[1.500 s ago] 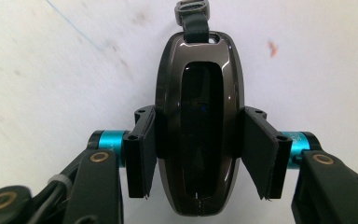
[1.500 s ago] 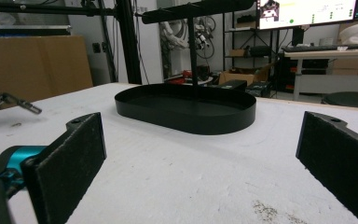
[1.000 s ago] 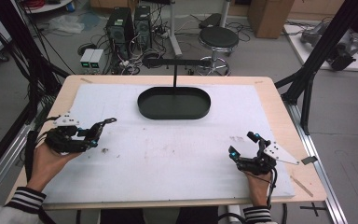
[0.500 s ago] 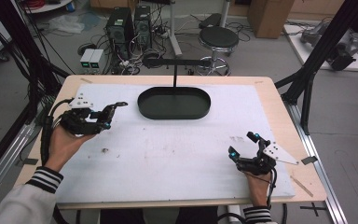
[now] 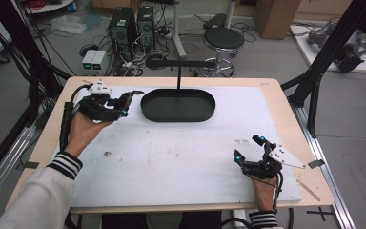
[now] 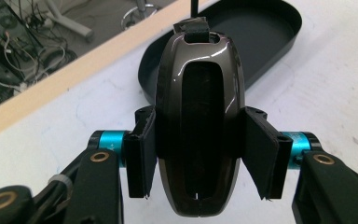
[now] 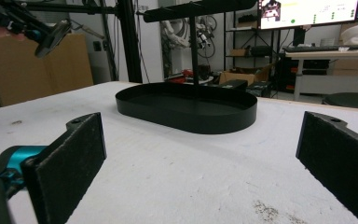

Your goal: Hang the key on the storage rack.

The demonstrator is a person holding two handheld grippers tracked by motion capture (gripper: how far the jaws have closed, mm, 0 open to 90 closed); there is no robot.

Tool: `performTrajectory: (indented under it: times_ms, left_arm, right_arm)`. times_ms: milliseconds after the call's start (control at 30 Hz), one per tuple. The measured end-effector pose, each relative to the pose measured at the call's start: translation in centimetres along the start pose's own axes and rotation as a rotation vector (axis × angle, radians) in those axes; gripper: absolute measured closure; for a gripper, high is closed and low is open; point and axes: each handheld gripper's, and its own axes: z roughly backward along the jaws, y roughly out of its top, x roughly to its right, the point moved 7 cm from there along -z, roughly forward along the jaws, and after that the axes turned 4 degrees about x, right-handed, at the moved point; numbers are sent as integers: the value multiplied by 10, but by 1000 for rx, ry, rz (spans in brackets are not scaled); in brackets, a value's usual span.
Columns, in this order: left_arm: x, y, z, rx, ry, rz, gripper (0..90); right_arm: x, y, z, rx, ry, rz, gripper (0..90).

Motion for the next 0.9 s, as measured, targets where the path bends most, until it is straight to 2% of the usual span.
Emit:
performTrajectory:
  times_ms: [267,567,900]
  left_arm:
    - [-4,21,-16,29,1,40,489]
    - [-5,43,-29,44,7,53,488]
    - [-9,52,-42,26,25,65,489]
  right_arm:
    - [0,0,0,0,1,3,3]
    - [0,0,0,3,2,-5,3]
    - [0,0,1,3,3,-8,3]
